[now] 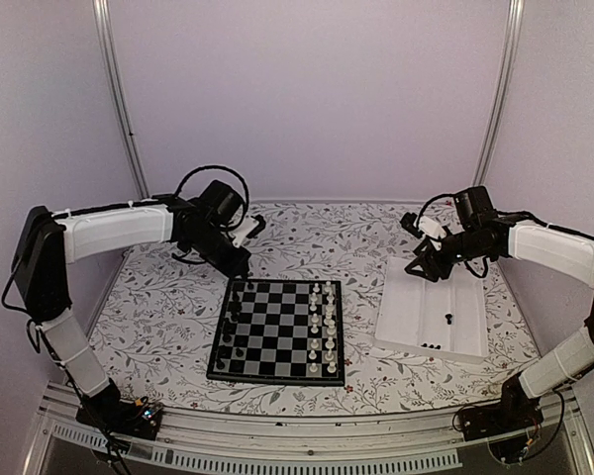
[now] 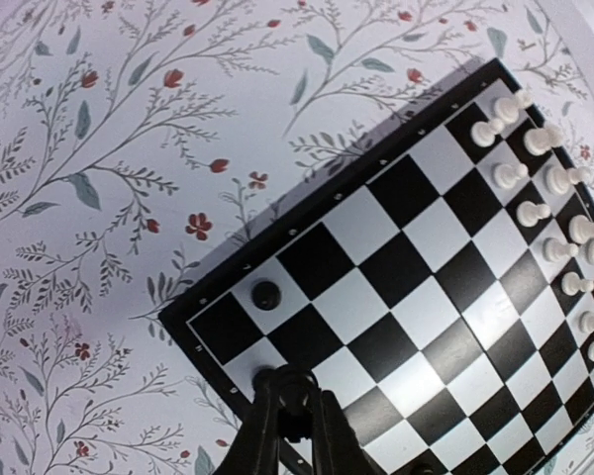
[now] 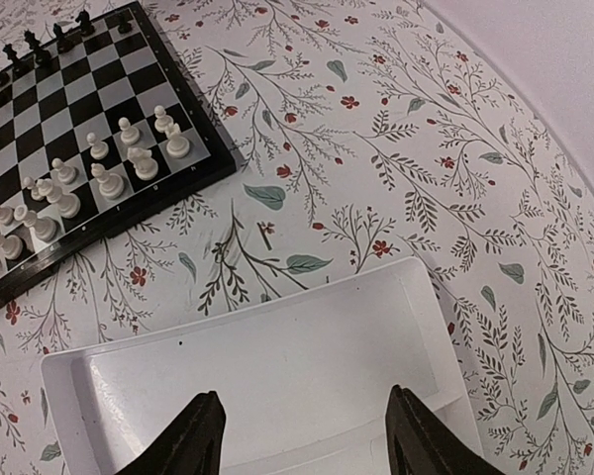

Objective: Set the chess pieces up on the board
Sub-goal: Place the chess piece on the chessboard, then pick up the chess piece from the storage box, then place the chess piece on the chessboard.

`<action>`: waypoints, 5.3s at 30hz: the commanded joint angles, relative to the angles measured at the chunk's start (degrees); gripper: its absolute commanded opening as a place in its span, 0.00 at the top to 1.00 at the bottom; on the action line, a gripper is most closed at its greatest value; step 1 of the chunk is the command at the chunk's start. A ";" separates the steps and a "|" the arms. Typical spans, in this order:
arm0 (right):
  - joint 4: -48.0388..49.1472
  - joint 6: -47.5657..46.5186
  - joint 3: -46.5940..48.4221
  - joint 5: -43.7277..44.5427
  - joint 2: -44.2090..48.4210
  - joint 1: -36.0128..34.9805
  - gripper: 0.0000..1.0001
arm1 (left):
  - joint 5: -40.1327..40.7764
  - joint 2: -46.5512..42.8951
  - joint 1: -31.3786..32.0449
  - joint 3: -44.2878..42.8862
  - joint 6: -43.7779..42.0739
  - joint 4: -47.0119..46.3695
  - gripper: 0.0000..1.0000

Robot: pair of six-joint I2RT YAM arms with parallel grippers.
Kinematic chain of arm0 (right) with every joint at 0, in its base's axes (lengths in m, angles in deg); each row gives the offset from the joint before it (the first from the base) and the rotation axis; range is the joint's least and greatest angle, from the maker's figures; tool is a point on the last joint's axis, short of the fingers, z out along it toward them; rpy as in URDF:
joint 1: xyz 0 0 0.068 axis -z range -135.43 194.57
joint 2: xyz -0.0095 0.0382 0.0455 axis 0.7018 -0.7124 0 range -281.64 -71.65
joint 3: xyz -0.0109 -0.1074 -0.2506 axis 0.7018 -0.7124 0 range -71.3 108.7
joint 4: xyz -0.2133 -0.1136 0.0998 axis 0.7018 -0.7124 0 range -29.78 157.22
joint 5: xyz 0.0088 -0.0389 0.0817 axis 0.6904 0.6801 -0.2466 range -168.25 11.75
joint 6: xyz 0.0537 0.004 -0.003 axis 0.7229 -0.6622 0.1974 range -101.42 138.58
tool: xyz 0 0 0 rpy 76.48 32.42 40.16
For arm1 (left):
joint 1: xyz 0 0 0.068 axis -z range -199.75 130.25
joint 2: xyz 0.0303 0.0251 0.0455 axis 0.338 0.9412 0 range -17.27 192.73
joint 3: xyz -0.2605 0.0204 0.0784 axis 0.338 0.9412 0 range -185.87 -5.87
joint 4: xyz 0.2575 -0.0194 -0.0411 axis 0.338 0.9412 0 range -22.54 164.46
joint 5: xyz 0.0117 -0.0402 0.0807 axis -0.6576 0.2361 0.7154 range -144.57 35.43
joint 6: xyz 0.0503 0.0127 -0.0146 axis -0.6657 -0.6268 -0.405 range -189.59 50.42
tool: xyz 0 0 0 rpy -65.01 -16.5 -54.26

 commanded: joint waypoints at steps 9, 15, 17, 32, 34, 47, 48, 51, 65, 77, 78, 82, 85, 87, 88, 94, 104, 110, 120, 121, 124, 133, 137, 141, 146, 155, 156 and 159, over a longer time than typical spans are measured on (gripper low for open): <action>0.54 -0.40 -0.50 -0.61 -0.51 0.33 0.41 | -1.66 3.64 -6.31 -1.97 2.02 -1.88 0.87; 0.49 -0.58 -0.52 -0.95 -0.43 0.31 0.41 | -0.92 6.48 -7.52 -2.92 2.47 -1.88 0.85; 0.47 -0.58 -0.53 -1.05 -0.42 0.35 0.41 | -1.09 7.17 -7.87 -3.21 2.72 -1.91 0.85; 0.15 -0.93 -0.51 -1.41 -0.42 0.33 0.41 | -3.33 11.90 -8.51 -3.93 3.13 -1.71 0.83; 0.10 -0.93 -0.55 -1.41 -0.42 0.35 0.41 | -3.33 12.18 -8.47 -3.93 3.17 -1.71 0.82; -3.67 -0.04 2.54 -2.15 1.93 0.46 0.40 | -0.02 3.15 -7.94 -5.92 4.20 0.58 0.53; -5.43 -0.51 3.10 -1.10 1.94 0.44 0.41 | -0.03 1.97 -7.35 -6.27 4.10 0.21 0.52; -10.30 -3.85 3.50 4.00 1.76 0.43 0.43 | -0.12 -2.99 -3.63 -7.71 2.24 -1.99 0.51; -29.75 -18.23 3.77 21.30 -3.79 0.39 0.52 | -9.68 -4.35 7.73 -5.57 -2.87 -12.99 0.50; -28.97 -15.69 5.36 27.55 -14.84 0.45 0.56 | -12.75 -6.12 7.79 0.39 -2.09 -16.29 0.50; -29.03 -15.52 5.64 27.69 -15.32 0.44 0.56 | -12.75 -6.17 7.79 0.46 -2.08 -16.29 0.50; -30.06 -14.61 6.24 27.91 -17.37 0.46 0.60 | -12.89 -6.04 7.79 0.56 -2.00 -16.23 0.50; -30.83 -13.76 6.19 27.79 -18.48 0.36 0.63 | -13.09 -5.97 7.73 0.56 -2.00 -16.26 0.50; -31.16 -13.23 6.29 27.85 -18.99 0.33 0.64 | -13.03 -5.95 7.72 0.64 -1.99 -16.19 0.50; -31.43 -13.02 6.31 27.79 -19.13 0.35 0.65 | -13.02 -5.95 7.72 0.65 -2.11 -16.16 0.50; -34.32 -11.17 6.76 26.29 -20.02 -0.03 0.73 | -12.87 -5.53 7.77 0.39 -2.18 -15.54 0.50; -35.56 -8.01 6.48 19.18 -19.38 -1.55 0.86 | -12.96 -5.38 7.73 0.29 -2.30 -15.14 0.50; -36.29 -6.70 8.42 16.07 -19.56 -1.64 0.88 | -13.40 -5.16 7.82 0.21 -2.17 -14.81 0.50; -40.39 -4.92 15.24 1.29 -17.08 1.22 0.89 | -13.43 -9.88 11.23 6.88 0.80 -27.75 0.52; -40.53 -4.77 15.49 -0.75 -16.98 1.60 0.89 | -12.67 -10.98 12.48 9.32 2.29 -32.23 0.52; -40.80 -4.86 15.58 -6.61 -17.18 2.03 0.89 | -5.54 -12.11 18.01 14.73 3.64 -45.73 0.52; -41.13 -5.11 15.91 -12.09 -17.32 2.37 0.89 | 11.03 8.35 31.71 10.53 -3.25 -67.81 0.53; -41.74 -4.66 16.91 -15.97 -17.18 2.63 0.89 | 15.45 17.98 34.03 3.59 -3.82 -72.90 0.54; -41.48 -3.78 17.37 -19.41 -17.68 2.74 0.89 | 16.51 24.55 34.99 -3.67 -4.28 -71.80 0.55; -40.81 -3.10 17.57 -20.69 -18.49 2.71 0.89 | 17.25 29.56 35.49 -9.71 -4.98 -68.97 0.54; -40.83 -2.10 18.32 -21.34 -18.93 2.69 0.89 | 16.26 33.64 35.84 -15.11 -4.54 -64.89 0.54; -40.81 -2.08 18.31 -21.28 -18.96 2.68 0.89 | 16.31 33.61 35.91 -15.12 -4.43 -64.77 0.54; -40.74 -2.01 18.27 -21.26 -19.05 2.69 0.89 | 17.89 33.89 36.19 -15.41 -3.79 -64.19 0.54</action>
